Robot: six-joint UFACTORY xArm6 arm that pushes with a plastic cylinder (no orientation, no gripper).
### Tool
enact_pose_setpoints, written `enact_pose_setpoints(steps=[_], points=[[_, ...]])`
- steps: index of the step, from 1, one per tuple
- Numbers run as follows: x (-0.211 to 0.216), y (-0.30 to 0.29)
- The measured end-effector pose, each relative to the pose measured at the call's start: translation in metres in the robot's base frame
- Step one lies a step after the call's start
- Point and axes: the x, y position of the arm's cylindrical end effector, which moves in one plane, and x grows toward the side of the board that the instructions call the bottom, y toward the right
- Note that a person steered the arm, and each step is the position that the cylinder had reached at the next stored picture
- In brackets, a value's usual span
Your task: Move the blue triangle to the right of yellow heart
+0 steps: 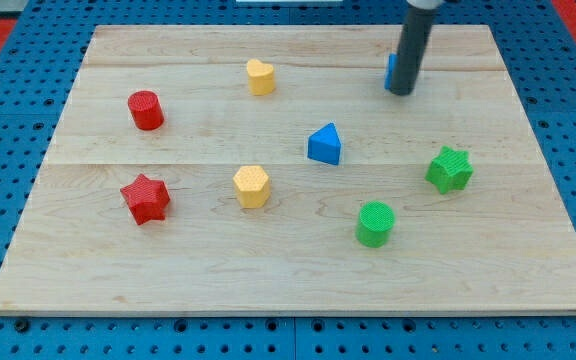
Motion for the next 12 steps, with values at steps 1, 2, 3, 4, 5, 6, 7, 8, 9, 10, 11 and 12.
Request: enact_pose_setpoints(steps=[1,2,3,4,5,6,7,8,9,10,11,12], points=[[-0.03,-0.002],[-0.021,-0.001],[0.045,0.004],[0.072,-0.062],[0.126,-0.075],[0.173,-0.073],[0.155,-0.127],[0.098,-0.124],[0.109,-0.113],[0.159,-0.102],[0.13,-0.081],[0.071,-0.083]])
